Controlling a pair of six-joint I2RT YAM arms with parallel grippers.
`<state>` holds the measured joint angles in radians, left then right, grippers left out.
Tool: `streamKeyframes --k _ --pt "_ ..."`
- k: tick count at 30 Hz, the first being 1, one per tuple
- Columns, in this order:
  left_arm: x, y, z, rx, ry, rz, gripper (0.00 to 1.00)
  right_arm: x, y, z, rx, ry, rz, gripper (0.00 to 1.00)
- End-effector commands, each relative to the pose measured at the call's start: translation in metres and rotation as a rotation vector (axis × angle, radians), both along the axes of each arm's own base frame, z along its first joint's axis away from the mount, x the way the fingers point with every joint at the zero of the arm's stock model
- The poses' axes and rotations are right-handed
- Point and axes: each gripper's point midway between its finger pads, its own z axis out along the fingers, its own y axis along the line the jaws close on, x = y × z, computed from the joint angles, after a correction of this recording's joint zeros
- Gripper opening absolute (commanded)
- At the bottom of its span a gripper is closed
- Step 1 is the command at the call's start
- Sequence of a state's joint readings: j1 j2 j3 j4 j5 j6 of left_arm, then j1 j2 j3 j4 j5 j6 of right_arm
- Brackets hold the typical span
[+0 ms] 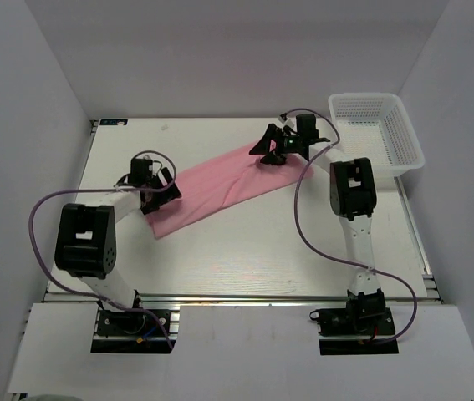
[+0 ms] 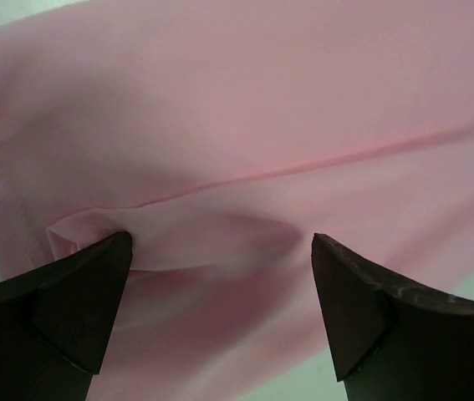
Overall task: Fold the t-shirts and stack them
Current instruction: Rotate the tshirt 90 degrees
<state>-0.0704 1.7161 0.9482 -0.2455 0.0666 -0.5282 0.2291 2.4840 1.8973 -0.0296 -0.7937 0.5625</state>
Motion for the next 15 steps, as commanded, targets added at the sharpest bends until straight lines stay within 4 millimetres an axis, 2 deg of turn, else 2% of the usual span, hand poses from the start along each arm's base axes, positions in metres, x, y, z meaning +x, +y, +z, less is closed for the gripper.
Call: streamKeyframes --k 1,3,5,8,9,10,12,13,14,15 --pt "-0.155 -0.038 -0.069 -0.097 0.48 -0.119 1.0 0.025 0.005 -0.02 -0.016 0.017 -0.044 0.9" --pt "-0.183 -0.065 -0.072 -0.137 0.517 -0.231 1.0 0.039 0.01 -0.017 -0.003 -0.016 -0.044 0.9" --pt "-0.223 -0.086 -0.073 -0.157 0.605 -0.332 1.0 0.043 0.017 -0.012 0.015 -0.055 -0.035 0.9" --pt "-0.264 -0.102 -0.061 -0.177 0.686 -0.459 1.0 0.045 0.028 -0.021 0.026 -0.064 -0.05 0.9" --pt "-0.283 -0.116 -0.052 -0.222 0.708 -0.549 1.0 0.048 0.033 -0.016 0.027 -0.085 -0.051 0.9" --pt "-0.285 -0.128 -0.038 -0.267 0.665 -0.614 1.0 0.049 0.034 -0.025 0.015 -0.076 -0.057 0.9" --pt "-0.296 -0.141 -0.02 -0.269 0.643 -0.695 1.0 0.054 0.038 -0.016 0.023 -0.104 -0.05 0.9" --pt "-0.305 -0.136 -0.011 -0.237 0.68 -0.687 1.0 0.054 0.038 -0.013 0.017 -0.111 -0.047 0.9" --pt "-0.301 -0.138 0.001 -0.207 0.633 -0.695 1.0 0.058 0.035 -0.004 0.008 -0.145 -0.051 0.9" --pt "-0.306 -0.135 0.005 -0.192 0.64 -0.687 1.0 0.063 0.029 -0.002 -0.018 -0.152 -0.078 0.9"
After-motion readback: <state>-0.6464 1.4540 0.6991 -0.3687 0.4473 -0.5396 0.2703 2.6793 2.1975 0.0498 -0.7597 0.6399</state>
